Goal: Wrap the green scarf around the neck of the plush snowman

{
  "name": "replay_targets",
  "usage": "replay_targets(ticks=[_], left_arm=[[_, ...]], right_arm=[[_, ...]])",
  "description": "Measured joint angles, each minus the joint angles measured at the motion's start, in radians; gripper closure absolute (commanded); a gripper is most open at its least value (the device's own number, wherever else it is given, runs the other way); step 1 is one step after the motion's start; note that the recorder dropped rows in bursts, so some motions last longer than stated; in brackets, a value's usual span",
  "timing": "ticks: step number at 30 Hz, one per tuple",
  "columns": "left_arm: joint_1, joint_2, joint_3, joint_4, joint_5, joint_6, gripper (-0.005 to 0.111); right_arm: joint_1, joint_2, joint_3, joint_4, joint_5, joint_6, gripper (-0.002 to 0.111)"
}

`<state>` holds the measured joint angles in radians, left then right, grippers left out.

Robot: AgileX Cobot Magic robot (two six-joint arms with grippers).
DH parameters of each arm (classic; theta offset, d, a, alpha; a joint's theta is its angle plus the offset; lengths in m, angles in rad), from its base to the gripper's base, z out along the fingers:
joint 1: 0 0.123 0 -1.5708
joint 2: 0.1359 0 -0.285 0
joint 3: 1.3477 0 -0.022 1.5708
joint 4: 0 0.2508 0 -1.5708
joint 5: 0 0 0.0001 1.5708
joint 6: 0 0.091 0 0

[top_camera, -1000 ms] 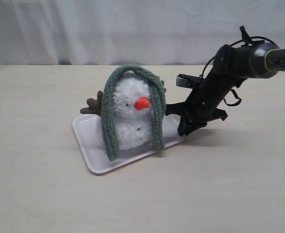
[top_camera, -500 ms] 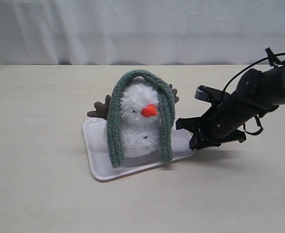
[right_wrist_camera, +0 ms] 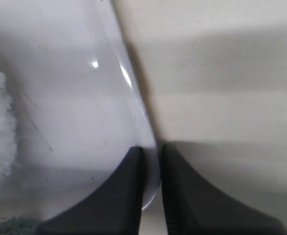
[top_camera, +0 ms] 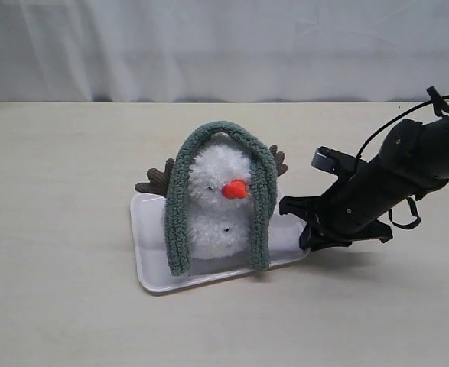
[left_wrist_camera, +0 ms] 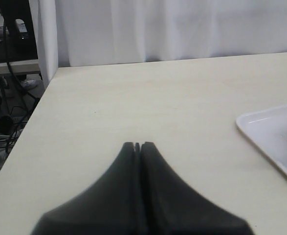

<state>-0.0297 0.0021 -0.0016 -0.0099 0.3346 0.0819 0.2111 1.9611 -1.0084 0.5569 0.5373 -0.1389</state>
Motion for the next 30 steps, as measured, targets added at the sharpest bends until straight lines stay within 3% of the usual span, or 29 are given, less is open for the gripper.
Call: replay_targets(ticks=[4, 7, 22, 30], left_arm=[[0.000, 0.000, 0.000, 0.000, 0.000, 0.000, 0.107], [0.000, 0.000, 0.000, 0.000, 0.000, 0.000, 0.107], [0.000, 0.000, 0.000, 0.000, 0.000, 0.000, 0.107], [0.000, 0.000, 0.000, 0.000, 0.000, 0.000, 0.107]], right_arm=[[0.000, -0.015, 0.012, 0.003, 0.014, -0.008, 0.062], [0.000, -0.031, 0.017, -0.001, 0.051, -0.016, 0.055], [0.000, -0.231, 0.016, -0.058, 0.091, -0.084, 0.054], [0.000, -0.058, -0.212, -0.136, 0.165, -0.025, 0.054]])
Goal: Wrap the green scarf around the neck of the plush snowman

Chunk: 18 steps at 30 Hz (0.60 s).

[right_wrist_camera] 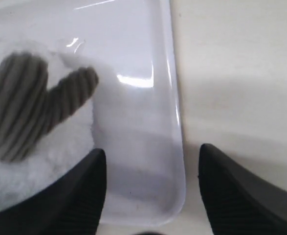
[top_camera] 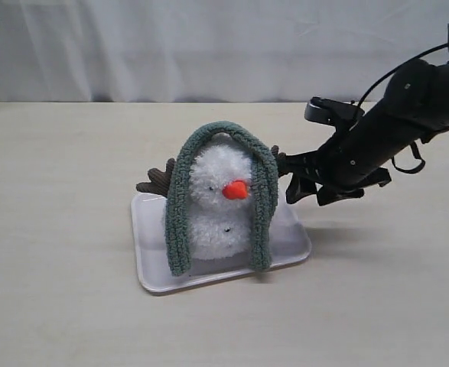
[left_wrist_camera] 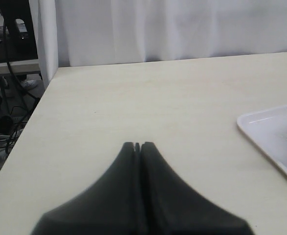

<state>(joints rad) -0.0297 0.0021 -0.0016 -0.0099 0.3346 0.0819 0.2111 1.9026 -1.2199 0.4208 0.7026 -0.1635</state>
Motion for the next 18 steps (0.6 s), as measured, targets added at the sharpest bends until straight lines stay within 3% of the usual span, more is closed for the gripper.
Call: replay_targets(ticks=[6, 14, 18], left_arm=[[0.000, 0.000, 0.000, 0.000, 0.000, 0.000, 0.107], [0.000, 0.000, 0.000, 0.000, 0.000, 0.000, 0.107], [0.000, 0.000, 0.000, 0.000, 0.000, 0.000, 0.107]], right_arm=[[0.000, 0.146, -0.122, -0.029, 0.046, 0.016, 0.054], [0.000, 0.228, -0.146, -0.023, 0.027, -0.060, 0.054], [0.000, 0.240, -0.152, 0.027, -0.005, -0.113, 0.064]])
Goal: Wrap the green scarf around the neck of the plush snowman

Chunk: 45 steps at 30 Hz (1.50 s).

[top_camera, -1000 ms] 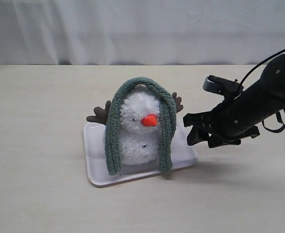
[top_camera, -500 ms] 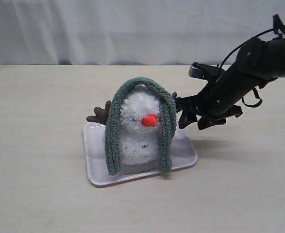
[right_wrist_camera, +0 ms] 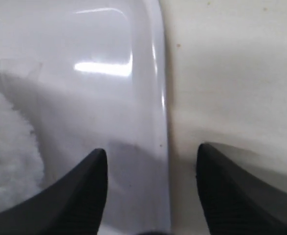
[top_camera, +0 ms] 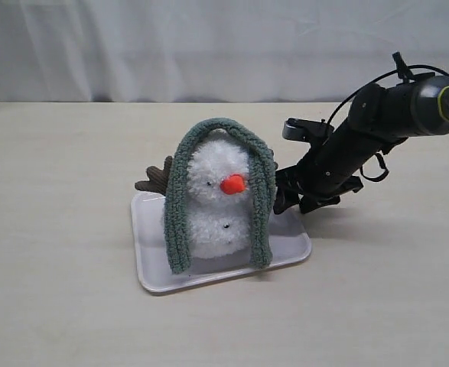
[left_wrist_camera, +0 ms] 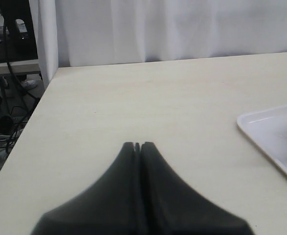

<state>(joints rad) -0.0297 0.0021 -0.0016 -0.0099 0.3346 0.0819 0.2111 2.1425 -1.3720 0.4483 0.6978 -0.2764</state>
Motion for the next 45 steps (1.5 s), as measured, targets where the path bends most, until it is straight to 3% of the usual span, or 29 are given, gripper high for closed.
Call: replay_targets(ticks=[12, 25, 32, 36, 42, 45], left_arm=[[0.000, 0.000, 0.000, 0.000, 0.000, 0.000, 0.107], [0.000, 0.000, 0.000, 0.000, 0.000, 0.000, 0.107], [0.000, 0.000, 0.000, 0.000, 0.000, 0.000, 0.107], [0.000, 0.000, 0.000, 0.000, 0.000, 0.000, 0.107], [0.000, 0.000, 0.000, 0.000, 0.000, 0.000, 0.107], [0.000, 0.000, 0.000, 0.000, 0.000, 0.000, 0.107]], right_arm=[[0.000, 0.010, -0.001, -0.002, 0.055, -0.016, 0.104], [-0.028, -0.045, 0.141, 0.045, -0.079, 0.131, 0.104], [-0.058, -0.070, 0.186, 0.051, -0.121, 0.109, 0.104], [-0.058, -0.077, 0.191, 0.051, -0.131, 0.089, 0.099], [-0.058, -0.097, 0.200, 0.021, -0.129, 0.076, 0.066], [-0.059, -0.120, 0.209, 0.001, -0.101, 0.074, 0.056]])
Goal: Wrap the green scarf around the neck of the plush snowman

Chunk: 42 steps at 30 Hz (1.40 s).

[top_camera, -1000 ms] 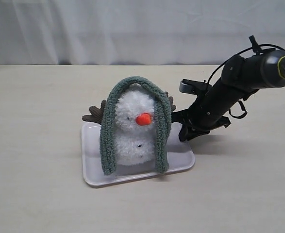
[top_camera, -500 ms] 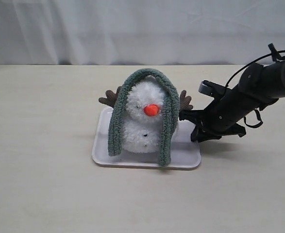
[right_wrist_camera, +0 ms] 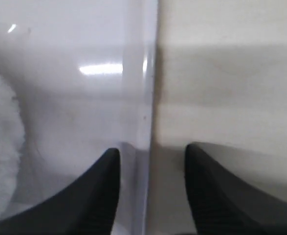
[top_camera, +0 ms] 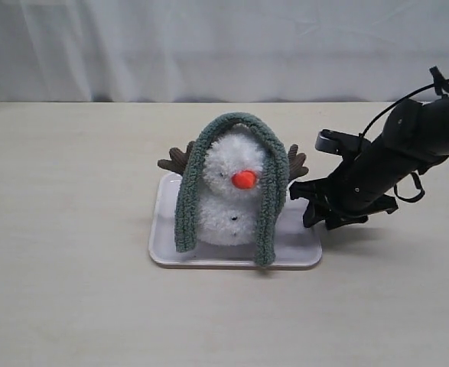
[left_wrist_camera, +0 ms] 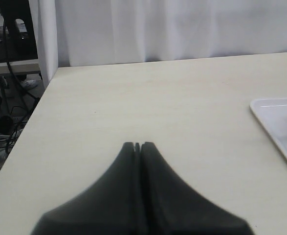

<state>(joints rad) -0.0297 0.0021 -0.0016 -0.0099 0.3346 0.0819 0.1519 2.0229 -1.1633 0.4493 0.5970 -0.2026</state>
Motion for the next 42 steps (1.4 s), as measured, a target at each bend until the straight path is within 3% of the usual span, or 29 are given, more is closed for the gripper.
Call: replay_targets(ticks=[8, 11, 16, 21, 26, 42], left_arm=[[0.000, 0.000, 0.000, 0.000, 0.000, 0.000, 0.107], [0.000, 0.000, 0.000, 0.000, 0.000, 0.000, 0.107], [0.000, 0.000, 0.000, 0.000, 0.000, 0.000, 0.107], [0.000, 0.000, 0.000, 0.000, 0.000, 0.000, 0.107], [0.000, 0.000, 0.000, 0.000, 0.000, 0.000, 0.107], [0.000, 0.000, 0.000, 0.000, 0.000, 0.000, 0.107]], right_arm=[[-0.002, -0.144, 0.004, -0.049, 0.168, 0.030, 0.054], [-0.003, -0.285, 0.017, -0.134, 0.265, 0.111, 0.054], [-0.005, -0.582, 0.107, -0.107, 0.297, 0.094, 0.054], [0.145, -0.800, 0.150, -0.033, 0.292, 0.037, 0.054], [0.277, -0.760, 0.151, -0.164, 0.154, 0.168, 0.054], [0.291, -0.512, 0.152, -0.270, -0.238, 0.084, 0.054]])
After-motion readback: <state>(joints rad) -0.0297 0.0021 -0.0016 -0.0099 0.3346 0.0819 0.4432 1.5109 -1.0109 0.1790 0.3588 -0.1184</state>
